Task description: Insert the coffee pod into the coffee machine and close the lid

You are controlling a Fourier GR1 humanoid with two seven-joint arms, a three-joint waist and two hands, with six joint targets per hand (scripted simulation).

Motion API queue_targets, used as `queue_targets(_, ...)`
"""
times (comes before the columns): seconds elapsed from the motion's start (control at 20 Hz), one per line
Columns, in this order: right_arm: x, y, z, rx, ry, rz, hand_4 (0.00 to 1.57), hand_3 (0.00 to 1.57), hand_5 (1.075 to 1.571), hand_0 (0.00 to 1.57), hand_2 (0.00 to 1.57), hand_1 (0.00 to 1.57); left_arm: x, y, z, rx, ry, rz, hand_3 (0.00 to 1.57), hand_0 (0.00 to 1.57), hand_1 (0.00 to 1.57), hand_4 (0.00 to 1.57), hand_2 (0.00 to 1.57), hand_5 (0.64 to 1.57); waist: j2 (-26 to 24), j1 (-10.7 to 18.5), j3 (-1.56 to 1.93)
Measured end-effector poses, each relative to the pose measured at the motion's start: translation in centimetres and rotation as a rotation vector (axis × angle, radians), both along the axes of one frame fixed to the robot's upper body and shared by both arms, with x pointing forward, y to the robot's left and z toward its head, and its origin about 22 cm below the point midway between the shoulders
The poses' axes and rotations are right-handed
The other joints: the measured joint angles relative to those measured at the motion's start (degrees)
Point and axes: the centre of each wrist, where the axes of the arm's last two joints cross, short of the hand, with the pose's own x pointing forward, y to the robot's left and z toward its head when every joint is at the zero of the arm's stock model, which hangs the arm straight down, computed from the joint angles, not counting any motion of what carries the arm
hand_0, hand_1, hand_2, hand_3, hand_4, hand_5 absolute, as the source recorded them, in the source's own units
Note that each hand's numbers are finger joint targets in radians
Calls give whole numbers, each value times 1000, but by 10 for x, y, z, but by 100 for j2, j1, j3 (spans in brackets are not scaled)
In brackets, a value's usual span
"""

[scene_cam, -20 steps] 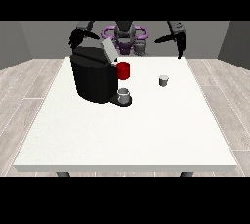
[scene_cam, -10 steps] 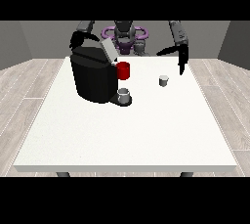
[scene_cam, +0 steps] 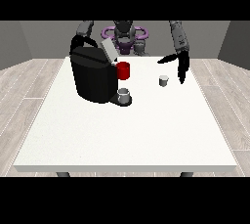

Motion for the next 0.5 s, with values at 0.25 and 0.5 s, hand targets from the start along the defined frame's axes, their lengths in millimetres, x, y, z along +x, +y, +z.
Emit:
queue_targets(0.25,3,-3,-6,-17,34,-10,424,0,1571,0,0,0,4,-11,-13,68,37,-13,295,446,446,0,606,1571,-34,-2,1)
queue_targets(0.5,3,-1,-14,-32,58,-18,392,0,1571,0,0,0,6,-11,-23,121,81,0,477,615,615,0,738,1571,-73,-6,1)
